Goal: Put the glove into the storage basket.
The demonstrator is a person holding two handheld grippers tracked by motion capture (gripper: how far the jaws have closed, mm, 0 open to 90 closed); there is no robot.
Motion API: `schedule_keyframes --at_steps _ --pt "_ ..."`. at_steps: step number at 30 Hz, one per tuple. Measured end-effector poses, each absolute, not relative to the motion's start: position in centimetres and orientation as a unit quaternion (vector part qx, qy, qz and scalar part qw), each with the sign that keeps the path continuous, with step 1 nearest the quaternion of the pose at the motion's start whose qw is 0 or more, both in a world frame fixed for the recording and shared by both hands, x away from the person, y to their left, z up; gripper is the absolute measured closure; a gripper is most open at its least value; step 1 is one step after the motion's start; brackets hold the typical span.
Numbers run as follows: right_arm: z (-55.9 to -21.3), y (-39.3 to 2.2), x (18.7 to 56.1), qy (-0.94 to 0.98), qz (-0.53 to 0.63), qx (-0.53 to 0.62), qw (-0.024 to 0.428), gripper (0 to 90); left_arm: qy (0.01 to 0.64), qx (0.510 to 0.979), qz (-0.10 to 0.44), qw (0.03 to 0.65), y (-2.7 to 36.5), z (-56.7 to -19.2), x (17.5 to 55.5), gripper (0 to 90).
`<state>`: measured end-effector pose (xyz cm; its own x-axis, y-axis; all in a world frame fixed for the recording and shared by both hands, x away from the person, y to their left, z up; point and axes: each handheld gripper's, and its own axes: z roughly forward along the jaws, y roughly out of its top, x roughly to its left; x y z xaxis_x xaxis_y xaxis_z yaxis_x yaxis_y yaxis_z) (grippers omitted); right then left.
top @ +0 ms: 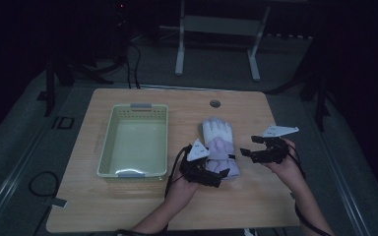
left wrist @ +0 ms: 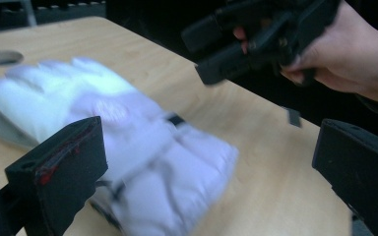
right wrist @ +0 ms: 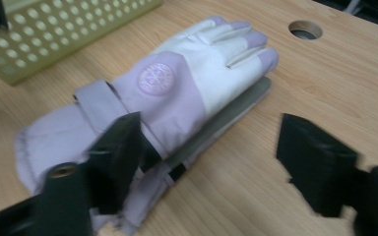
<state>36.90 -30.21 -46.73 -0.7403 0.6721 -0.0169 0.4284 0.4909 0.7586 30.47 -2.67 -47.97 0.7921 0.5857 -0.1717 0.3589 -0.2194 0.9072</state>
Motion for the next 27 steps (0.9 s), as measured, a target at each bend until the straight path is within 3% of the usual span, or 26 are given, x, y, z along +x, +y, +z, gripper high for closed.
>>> schedule_keyframes --at_steps 3,4,5,8,11,17,27 --pt "-46.8 -30.3 37.4 0.845 0.389 0.330 0.158 39.0 0.309 0.778 0.119 0.535 -3.4 -47.3 32.3 0.3" --pt "-46.8 -30.4 37.5 0.843 0.389 0.335 0.160 40.6 0.309 0.773 0.116 0.541 -3.4 -47.1 32.8 4.1" --pt "-46.8 -30.3 37.7 0.841 0.390 0.340 0.158 41.8 0.313 0.768 0.122 0.546 -3.5 -47.1 33.3 13.8" --pt "-46.8 -29.9 38.0 0.841 0.394 0.338 0.154 47.3 0.338 0.773 0.147 0.517 -3.8 -47.2 34.7 20.6" --pt "-47.0 -29.3 38.2 0.844 0.394 0.333 0.148 51.0 0.355 0.777 0.139 0.501 -3.8 -47.7 35.6 35.8" --pt "-48.5 -27.6 39.2 0.853 0.381 0.332 0.130 54.4 0.422 0.792 0.131 0.421 -4.0 -50.5 37.9 38.6" --pt "-51.6 -26.4 39.3 0.875 0.331 0.333 0.121 50.4 0.444 0.803 0.057 0.393 -3.7 -54.0 38.9 39.0"
